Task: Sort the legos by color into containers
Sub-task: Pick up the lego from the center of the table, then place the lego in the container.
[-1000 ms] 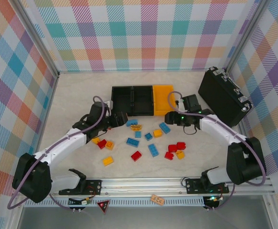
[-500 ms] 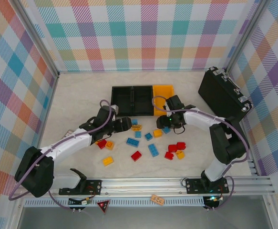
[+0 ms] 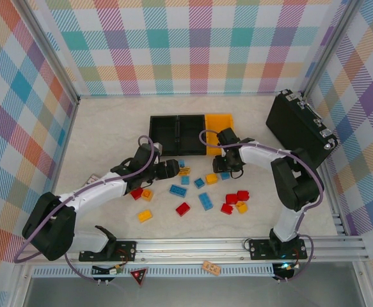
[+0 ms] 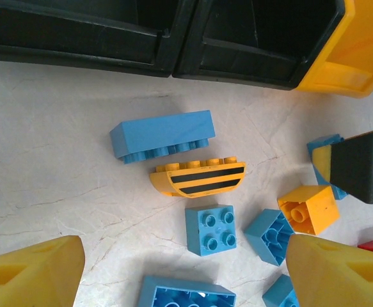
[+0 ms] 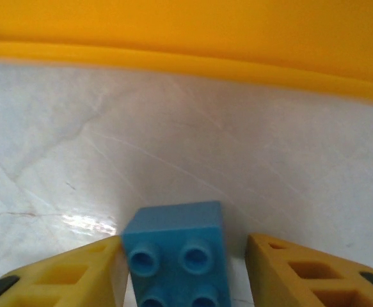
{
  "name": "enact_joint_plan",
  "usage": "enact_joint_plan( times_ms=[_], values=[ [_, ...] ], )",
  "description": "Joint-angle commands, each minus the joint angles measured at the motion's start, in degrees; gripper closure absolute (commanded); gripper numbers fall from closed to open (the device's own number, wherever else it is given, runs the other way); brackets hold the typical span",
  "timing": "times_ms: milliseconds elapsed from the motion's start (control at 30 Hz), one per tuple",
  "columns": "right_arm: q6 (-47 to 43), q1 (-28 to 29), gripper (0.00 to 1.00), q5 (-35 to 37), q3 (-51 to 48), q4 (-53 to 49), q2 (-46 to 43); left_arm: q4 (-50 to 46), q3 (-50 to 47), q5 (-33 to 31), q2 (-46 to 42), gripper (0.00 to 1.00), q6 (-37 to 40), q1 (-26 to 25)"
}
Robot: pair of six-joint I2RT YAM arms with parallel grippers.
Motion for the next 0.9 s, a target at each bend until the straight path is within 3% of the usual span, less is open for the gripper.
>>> enact_joint_plan(
  times_ms=[0,133,400,867],
  values=[
    [0.8,0.2,0.62,3.2,-0.6,-2.7,-0.5,1.7,-0.2,-0.5,1.3,0.18,-0.8,-0.9],
    [1.2,0.3,0.77,3.8,-1.3,-3.0,-3.1,2.2,0.9,0.0,2.9,0.18,-0.9,-1.3],
    [1.1,0.3,0.78,3.6,5.8,-9.0,-8.8,3.4,3.8,0.7,3.8,0.18,-1.8,-1.4],
    [3.0,-2.4,0.77,3.6,30.0,-15.2,7.0,3.9,5.7,0.5,1.8,0.18,-4.3,-1.5]
  ],
)
